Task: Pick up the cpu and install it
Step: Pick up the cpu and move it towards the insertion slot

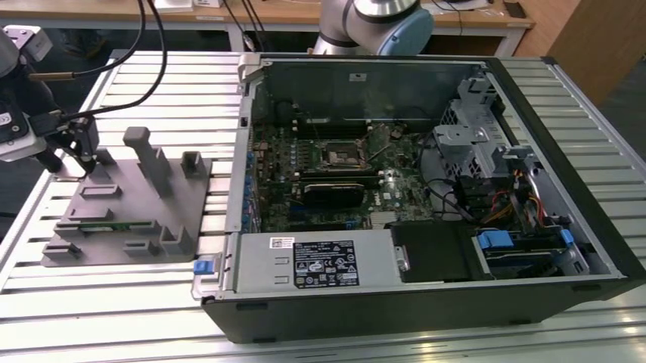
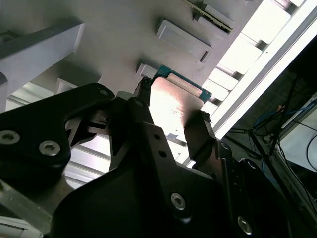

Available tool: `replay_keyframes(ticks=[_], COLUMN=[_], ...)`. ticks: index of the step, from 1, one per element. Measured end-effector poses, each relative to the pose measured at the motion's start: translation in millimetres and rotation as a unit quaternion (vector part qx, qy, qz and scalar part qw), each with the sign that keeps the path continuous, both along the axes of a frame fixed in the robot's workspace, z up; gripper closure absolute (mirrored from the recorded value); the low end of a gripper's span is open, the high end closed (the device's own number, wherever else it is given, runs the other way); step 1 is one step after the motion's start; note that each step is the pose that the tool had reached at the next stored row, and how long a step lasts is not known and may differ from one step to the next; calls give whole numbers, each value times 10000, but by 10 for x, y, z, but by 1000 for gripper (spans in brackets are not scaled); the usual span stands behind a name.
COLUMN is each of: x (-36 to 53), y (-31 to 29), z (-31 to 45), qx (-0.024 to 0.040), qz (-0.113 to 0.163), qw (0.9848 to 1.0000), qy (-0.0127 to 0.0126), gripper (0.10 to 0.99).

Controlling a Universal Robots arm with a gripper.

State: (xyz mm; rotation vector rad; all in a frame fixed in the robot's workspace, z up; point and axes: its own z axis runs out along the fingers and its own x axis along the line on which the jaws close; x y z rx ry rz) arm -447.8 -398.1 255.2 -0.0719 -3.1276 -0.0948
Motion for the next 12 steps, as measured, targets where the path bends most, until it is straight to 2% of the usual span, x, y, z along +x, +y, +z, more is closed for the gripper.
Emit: replay_keyframes(ticks=[12], x=[0], y=[15], z=[130], qx=[-1], qz=[0], qw=[10000], qy=[-1], gripper=[561])
